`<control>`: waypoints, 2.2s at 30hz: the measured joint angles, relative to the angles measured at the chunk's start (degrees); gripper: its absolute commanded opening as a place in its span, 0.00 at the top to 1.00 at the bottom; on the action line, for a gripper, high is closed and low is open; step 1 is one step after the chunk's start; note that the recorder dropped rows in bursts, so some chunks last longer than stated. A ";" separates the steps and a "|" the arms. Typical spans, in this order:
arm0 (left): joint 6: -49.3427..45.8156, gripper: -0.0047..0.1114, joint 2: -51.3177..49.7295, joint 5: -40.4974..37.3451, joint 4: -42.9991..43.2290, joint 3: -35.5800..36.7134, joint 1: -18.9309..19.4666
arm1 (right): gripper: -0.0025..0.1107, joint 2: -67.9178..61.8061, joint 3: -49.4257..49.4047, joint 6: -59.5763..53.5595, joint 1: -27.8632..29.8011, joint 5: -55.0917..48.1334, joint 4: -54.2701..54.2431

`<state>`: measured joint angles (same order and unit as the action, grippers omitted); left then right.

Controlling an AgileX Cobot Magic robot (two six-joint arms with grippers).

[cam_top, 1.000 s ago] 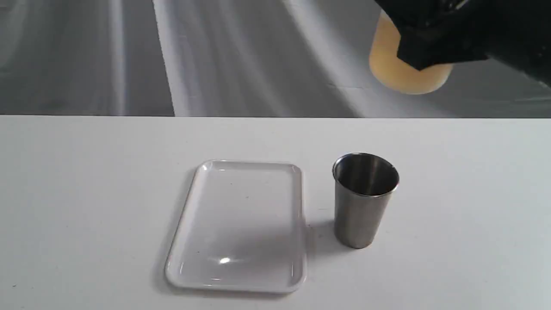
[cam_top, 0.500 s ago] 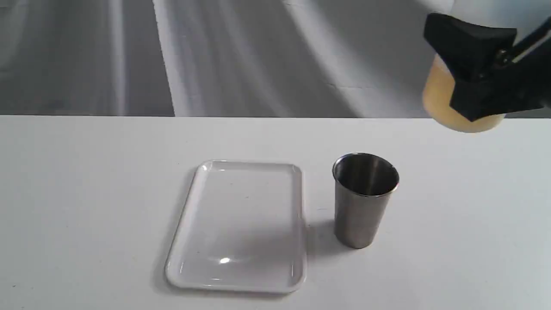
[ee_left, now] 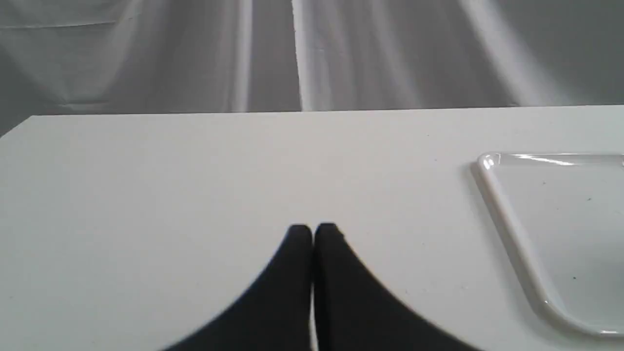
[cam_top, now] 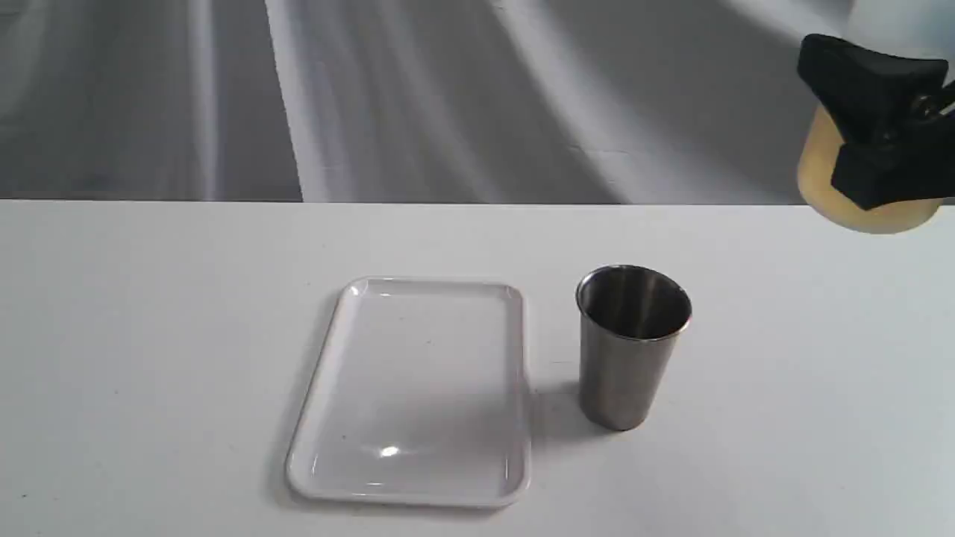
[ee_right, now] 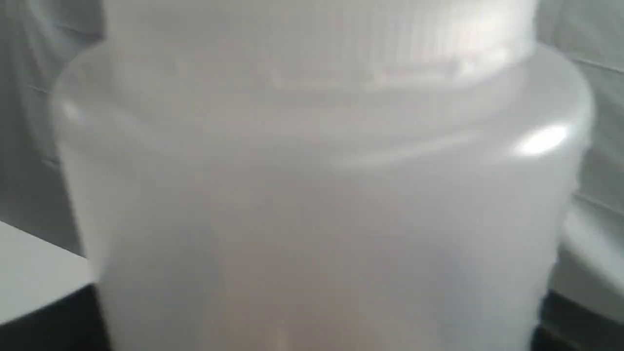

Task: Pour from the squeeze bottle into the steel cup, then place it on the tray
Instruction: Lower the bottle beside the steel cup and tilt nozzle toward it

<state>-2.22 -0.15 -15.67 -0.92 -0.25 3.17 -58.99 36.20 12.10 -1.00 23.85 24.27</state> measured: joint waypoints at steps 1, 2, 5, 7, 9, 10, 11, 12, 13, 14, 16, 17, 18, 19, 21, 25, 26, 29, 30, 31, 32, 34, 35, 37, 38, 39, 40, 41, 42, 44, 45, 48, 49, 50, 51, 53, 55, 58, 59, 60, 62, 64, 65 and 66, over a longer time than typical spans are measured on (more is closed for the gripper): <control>0.00 0.96 0.00 0.00 0.00 0.00 0.00 | 0.98 -0.18 0.00 0.00 0.42 0.00 0.00; 0.00 0.96 0.00 0.00 0.00 0.00 0.00 | 0.98 -0.60 0.00 0.00 0.93 0.00 0.00; 0.00 0.96 0.00 0.00 0.00 0.00 0.00 | 0.98 -3.00 0.00 0.00 1.91 0.00 0.00; 0.00 0.96 0.00 0.00 0.00 0.00 0.00 | 0.98 -4.93 0.00 0.00 2.09 0.00 0.00; 0.00 0.96 0.00 0.00 0.00 0.00 0.00 | 0.98 -6.96 0.00 0.00 2.18 0.23 0.00; 0.00 0.96 0.00 0.00 0.00 0.00 0.00 | 0.98 -8.04 0.00 0.00 2.18 0.45 0.00; 0.00 0.96 0.00 0.00 0.00 0.00 0.00 | 0.98 -9.07 0.00 0.00 2.32 0.56 0.00; 0.00 0.96 0.00 0.00 0.00 0.00 0.00 | 0.98 -9.86 0.00 0.00 2.41 0.66 0.00; 0.00 0.96 0.00 0.00 0.00 0.00 0.00 | 0.98 -11.01 0.00 0.00 2.71 0.88 0.13; 0.00 0.96 0.00 0.00 0.00 0.00 0.00 | 0.98 -11.75 0.00 -0.16 2.84 1.01 0.47; 0.00 0.96 0.00 0.00 0.00 0.00 0.00 | 0.98 -13.41 0.00 -1.82 3.47 1.08 1.91; 0.00 0.96 0.00 0.00 0.00 0.00 0.00 | 0.98 -14.15 0.00 -2.65 3.86 1.08 2.77; 0.00 0.96 0.00 0.00 0.00 0.00 0.00 | 0.98 -14.54 0.00 -3.21 3.98 1.08 3.29; 0.00 0.96 0.00 0.00 0.00 0.00 0.00 | 0.98 -15.13 0.00 -3.59 3.96 1.08 3.65; 0.00 0.96 0.00 0.00 0.00 0.00 0.00 | 0.98 -15.99 0.00 -3.95 4.10 1.08 4.02; 0.00 0.96 0.00 0.00 0.00 0.00 0.00 | 0.98 -18.14 0.00 -4.75 4.99 1.79 4.43; 0.00 0.96 0.00 0.00 0.00 0.00 0.00 | 0.98 -18.90 0.00 -4.75 5.46 1.92 4.32; 0.00 0.96 0.00 0.00 0.00 0.00 0.00 | 0.98 -20.87 0.00 -5.10 7.03 1.92 4.32; 0.00 0.96 0.00 0.00 0.00 0.00 0.00 | 0.98 -21.41 0.00 -5.10 7.46 1.81 4.32; 0.00 0.96 0.00 0.00 0.00 0.00 0.00 | 0.98 -21.70 0.00 -5.10 7.87 1.81 4.32; 0.00 0.96 0.00 0.00 0.00 0.00 0.00 | 0.98 -21.98 0.00 -5.10 8.33 1.81 4.32; 0.00 0.96 0.00 0.00 0.00 0.00 0.00 | 0.98 -22.27 0.00 -5.10 9.14 2.21 4.32; 0.00 0.96 0.00 0.00 0.00 0.00 0.00 | 0.98 -22.30 0.00 -5.10 9.61 2.48 4.32; 0.00 0.96 0.00 0.00 0.00 0.00 0.00 | 0.98 -22.39 0.00 -5.10 10.18 2.88 4.32; 0.00 0.96 0.00 0.00 0.00 0.00 0.00 | 0.98 -22.39 0.00 -5.10 10.45 3.09 4.32; 0.00 0.96 0.00 0.00 0.00 0.00 0.00 | 0.98 -22.39 0.00 -4.58 10.64 3.13 4.58; 0.00 0.96 0.00 0.00 0.00 0.00 0.00 | 0.98 -22.39 0.00 -4.00 10.83 3.13 4.71; 0.00 0.96 0.00 0.00 0.00 0.00 0.00 | 0.98 -22.39 0.00 -2.98 10.86 3.13 4.93; 0.00 0.96 0.00 0.00 0.00 0.00 0.00 | 0.98 -22.39 0.00 -2.36 10.90 3.13 5.21; 0.00 0.96 0.00 0.00 0.00 0.00 0.00 | 0.98 -22.39 0.00 -1.58 10.90 3.17 5.43; 0.00 0.96 0.00 0.00 0.00 0.00 0.00 | 0.98 -22.39 0.00 -1.30 10.90 3.27 5.59; 0.00 0.96 0.00 0.00 0.00 0.00 0.00 | 0.98 -22.39 0.00 -0.92 11.00 3.27 5.84; 0.00 0.96 0.00 0.00 0.00 0.00 0.00 | 0.98 -22.39 0.00 -0.92 11.00 3.27 5.84; 0.00 0.96 0.00 0.00 0.00 0.00 0.00 | 0.98 -22.39 0.00 -0.83 11.24 3.27 5.84; 0.00 0.96 0.00 0.00 0.00 0.00 0.00 | 0.98 -22.39 0.00 -0.83 11.35 3.27 5.97; 0.00 0.96 0.00 0.00 0.00 0.00 0.00 | 0.98 -22.39 0.00 -0.83 11.34 3.27 5.97; 0.00 0.96 0.00 0.00 0.00 0.00 0.00 | 0.98 -22.39 0.00 -0.78 11.37 3.27 6.22; 0.00 0.96 0.00 0.00 0.00 0.00 0.00 | 0.98 -22.39 0.00 -0.64 11.37 3.89 6.22; 0.00 0.96 0.00 0.00 0.00 0.00 0.00 | 0.98 -22.43 0.00 -0.64 11.37 4.21 6.22; 0.00 0.96 0.00 0.00 0.00 0.00 0.00 | 0.98 -22.43 0.00 -0.64 11.37 4.44 6.31; 0.00 0.96 0.00 0.00 0.00 0.00 0.00 | 0.98 -22.43 0.00 -1.39 11.37 4.74 6.68; 0.00 0.96 0.00 0.00 0.00 0.00 0.00 | 0.98 -22.87 0.00 -2.91 11.37 5.41 7.37; 0.00 0.96 0.00 0.00 0.00 0.00 0.00 | 0.98 -23.10 0.00 -3.18 11.37 5.54 7.88; 0.00 0.96 0.00 0.00 0.00 0.00 0.00 | 0.98 -23.60 0.00 -3.34 11.37 5.72 8.16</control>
<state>-2.22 -0.15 -15.67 -0.92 -0.25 3.17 -82.58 36.20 8.76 10.37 29.56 32.43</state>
